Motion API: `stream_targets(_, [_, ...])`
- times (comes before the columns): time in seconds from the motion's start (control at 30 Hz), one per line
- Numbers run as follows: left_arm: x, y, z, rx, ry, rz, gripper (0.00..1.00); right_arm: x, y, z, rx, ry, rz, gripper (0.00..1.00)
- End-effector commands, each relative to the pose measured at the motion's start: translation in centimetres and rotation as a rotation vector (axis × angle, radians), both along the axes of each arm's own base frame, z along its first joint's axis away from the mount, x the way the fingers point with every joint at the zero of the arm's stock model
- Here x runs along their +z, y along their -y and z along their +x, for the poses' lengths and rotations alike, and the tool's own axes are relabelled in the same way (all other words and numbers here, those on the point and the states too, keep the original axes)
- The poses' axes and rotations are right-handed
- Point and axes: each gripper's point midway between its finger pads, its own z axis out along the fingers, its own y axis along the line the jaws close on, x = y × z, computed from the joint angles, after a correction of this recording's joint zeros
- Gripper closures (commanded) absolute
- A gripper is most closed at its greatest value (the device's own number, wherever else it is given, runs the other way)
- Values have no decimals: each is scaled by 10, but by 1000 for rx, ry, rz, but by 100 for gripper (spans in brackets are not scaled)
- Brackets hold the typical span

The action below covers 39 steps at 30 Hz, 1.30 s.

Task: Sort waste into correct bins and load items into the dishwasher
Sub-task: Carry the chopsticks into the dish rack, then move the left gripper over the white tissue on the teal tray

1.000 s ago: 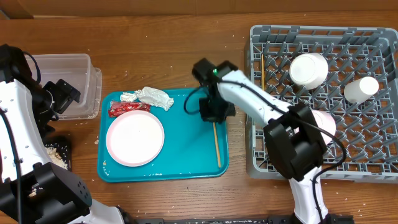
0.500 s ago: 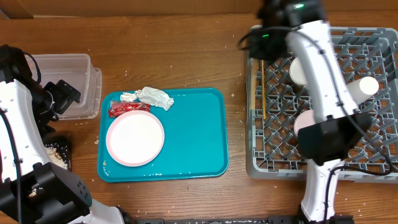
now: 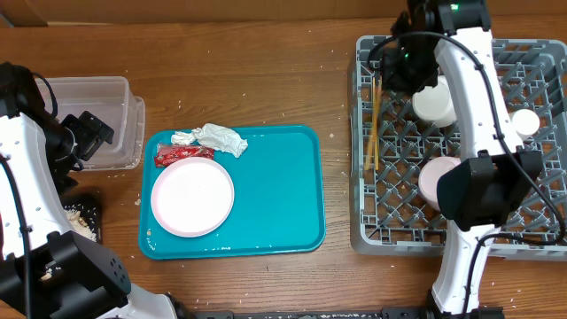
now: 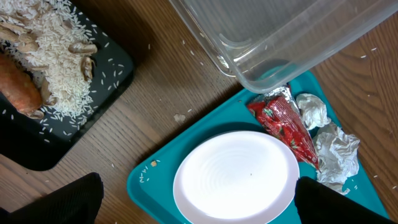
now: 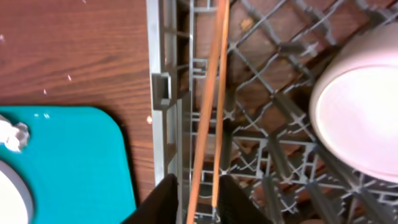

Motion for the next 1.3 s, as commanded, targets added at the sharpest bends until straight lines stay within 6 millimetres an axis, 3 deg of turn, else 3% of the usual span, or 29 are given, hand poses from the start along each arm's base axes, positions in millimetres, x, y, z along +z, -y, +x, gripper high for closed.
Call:
stream_targets(0.0, [-2, 0, 1, -15, -6, -1, 0, -9, -10, 0, 13, -28, 56, 66])
stream_targets(0.13, [-2, 0, 1, -14, -3, 1, 0, -8, -12, -3, -14, -44, 74, 49])
stream_targets(0.23, [-2, 0, 2, -14, 0, 3, 0, -2, -29, -9, 2, -66, 169, 46])
stream_targets(0.43, [-1, -3, 7, -14, 19, 11, 0, 32, -102, -22, 108, -81, 504, 45])
stream_targets(0.53, [-1, -3, 7, -14, 21, 12, 0, 29, -126, -27, 133, -83, 476, 42])
stream_targets(0.67, [-1, -3, 7, -14, 21, 12, 0, 16, -163, -30, 168, -35, 349, 12])
stream_targets(0.73, [-1, -3, 7, -14, 20, 13, 0, 13, -185, -33, 216, 4, 315, 3])
stream_targets(0.87, [-1, -2, 7, -15, 20, 8, 0, 5, -228, -42, 314, 71, 259, 0])
stream_targets(1.0, [-2, 0, 4, -15, 8, -3, 0, -1, -244, -51, 284, 91, 179, 0])
stream_targets(1.07, [-2, 13, -2, -20, -6, -66, 0, -1, -247, -53, 261, 94, 169, 0])
stream_targets(1.17, [2, 38, 3, -36, 34, -209, 0, -1, -246, -51, 256, 97, 171, 0])
stream_targets(1.27, [14, 76, 20, -192, 148, -364, 0, -2, -226, -38, 208, 92, 165, 0])
